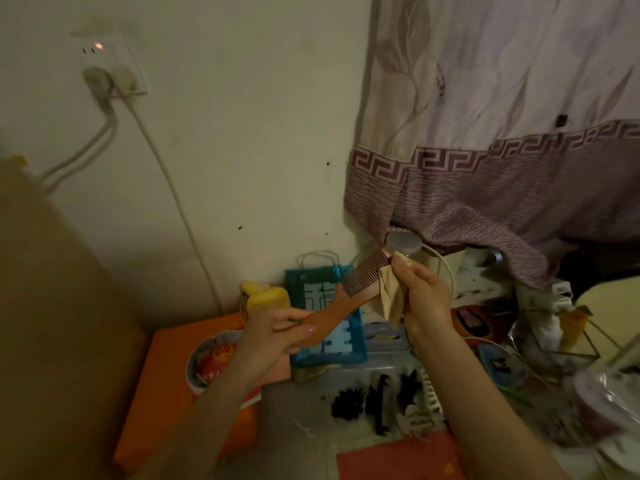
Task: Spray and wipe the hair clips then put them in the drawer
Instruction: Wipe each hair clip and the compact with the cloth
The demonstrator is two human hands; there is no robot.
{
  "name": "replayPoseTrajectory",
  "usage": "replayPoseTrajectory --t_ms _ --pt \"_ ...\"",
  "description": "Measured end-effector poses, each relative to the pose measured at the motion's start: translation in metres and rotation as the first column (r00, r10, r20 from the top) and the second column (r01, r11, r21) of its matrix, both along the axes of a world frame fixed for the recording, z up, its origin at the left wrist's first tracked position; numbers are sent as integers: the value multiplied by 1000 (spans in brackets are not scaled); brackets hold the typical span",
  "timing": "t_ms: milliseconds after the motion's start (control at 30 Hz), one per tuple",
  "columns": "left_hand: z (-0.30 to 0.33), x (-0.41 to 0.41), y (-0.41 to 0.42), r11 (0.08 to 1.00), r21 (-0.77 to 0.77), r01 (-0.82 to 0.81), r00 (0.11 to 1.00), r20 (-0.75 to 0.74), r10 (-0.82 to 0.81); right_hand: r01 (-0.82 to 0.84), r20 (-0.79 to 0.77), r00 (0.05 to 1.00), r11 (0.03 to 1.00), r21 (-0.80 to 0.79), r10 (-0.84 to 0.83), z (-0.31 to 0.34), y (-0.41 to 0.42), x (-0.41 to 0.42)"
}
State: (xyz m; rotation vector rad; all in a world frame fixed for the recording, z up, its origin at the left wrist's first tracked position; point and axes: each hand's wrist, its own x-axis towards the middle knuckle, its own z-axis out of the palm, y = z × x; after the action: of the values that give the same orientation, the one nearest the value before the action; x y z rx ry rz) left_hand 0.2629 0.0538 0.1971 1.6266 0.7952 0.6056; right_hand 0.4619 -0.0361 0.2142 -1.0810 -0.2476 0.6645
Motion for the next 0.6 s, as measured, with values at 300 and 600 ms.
replayPoseTrajectory --t_ms 300,600 --pt "-86 -24 -17 971 -201 -129 991 -60 119 -102 70 990 959 -264 124 -81 -18 -7" --pt "-172 -47 -38 849 -470 -241 969 -167 183 -163 -112 986 865 -475 124 -173 -40 -24"
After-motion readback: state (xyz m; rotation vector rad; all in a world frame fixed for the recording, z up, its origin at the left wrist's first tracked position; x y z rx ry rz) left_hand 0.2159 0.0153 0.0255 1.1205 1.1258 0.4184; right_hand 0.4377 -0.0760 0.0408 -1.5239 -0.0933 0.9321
